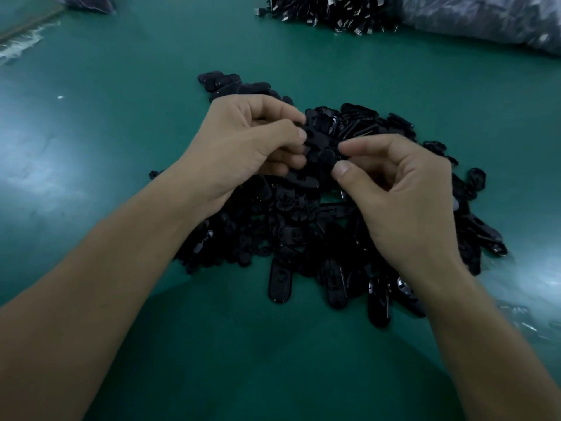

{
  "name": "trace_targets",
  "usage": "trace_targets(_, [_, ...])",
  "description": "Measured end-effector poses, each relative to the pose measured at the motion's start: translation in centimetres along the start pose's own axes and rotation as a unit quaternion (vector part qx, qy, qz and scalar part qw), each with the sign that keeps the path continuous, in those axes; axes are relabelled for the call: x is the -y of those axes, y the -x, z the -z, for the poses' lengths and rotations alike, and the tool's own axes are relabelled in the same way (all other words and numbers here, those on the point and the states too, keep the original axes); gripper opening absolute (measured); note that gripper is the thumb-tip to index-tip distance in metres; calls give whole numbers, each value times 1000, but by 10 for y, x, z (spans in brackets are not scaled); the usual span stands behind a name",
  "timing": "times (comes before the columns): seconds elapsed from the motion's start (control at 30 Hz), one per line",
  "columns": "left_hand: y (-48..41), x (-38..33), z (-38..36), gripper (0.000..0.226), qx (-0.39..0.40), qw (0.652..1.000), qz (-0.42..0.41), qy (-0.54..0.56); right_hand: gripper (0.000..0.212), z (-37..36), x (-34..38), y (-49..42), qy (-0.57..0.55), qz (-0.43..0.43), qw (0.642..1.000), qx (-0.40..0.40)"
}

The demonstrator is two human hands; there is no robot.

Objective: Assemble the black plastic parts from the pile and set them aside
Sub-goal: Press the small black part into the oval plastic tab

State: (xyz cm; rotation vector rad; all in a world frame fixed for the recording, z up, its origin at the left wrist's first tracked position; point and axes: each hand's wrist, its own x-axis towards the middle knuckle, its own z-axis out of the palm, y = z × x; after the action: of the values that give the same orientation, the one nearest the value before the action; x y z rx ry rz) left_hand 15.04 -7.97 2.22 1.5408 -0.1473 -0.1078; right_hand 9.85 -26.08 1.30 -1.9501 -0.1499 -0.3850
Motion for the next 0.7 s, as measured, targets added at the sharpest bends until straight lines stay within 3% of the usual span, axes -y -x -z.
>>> trace_targets(0.1, [-4,3,2,14,-69,998,-4,13,11,-6,8,3,92,30,992,78])
trace_targets(0.17, [-7,5,5,14,-101,995,-13,13,6,-13,15,2,184,66,967,165])
trace_targets(0.23, [-10,6,8,15,-123,992,-27,17,15,-22,23,2,274,111,930,217])
trace_targets(0.43, [-11,7,9,16,-135,989,-53,9,23,-42,37,-2,397,168,869,243])
trace_targets(0.7, [-10,7,6,16,-137,989,-61,-13,7,-53,43,-6,395,122,878,242])
